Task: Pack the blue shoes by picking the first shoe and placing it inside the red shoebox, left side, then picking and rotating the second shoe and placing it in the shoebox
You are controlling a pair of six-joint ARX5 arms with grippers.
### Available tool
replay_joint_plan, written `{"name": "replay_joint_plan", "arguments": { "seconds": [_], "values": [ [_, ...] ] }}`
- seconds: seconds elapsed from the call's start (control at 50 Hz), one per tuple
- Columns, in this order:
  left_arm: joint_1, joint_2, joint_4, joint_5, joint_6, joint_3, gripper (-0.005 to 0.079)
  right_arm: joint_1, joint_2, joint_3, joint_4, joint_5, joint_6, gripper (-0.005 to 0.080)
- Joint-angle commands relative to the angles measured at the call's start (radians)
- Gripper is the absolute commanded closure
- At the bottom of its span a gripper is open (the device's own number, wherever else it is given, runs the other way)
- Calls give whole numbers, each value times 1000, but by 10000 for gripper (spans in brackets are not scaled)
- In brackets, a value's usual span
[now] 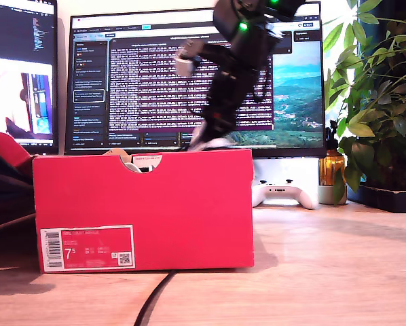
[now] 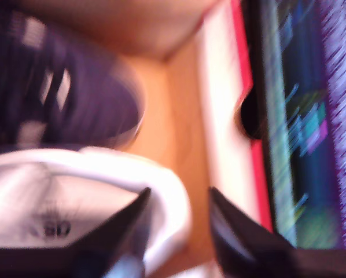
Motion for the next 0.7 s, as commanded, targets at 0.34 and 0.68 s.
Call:
{"name": "replay_joint_plan", "arguments": {
  "seconds": [0.34,0.68],
  "values": [
    [-2,1,37,-5,9,12,762,64,-22,66,-25,211,105,765],
    [-3,-79,-105,34,88,12,762,51,-115,69,-140,216,456,759]
  ]
}}
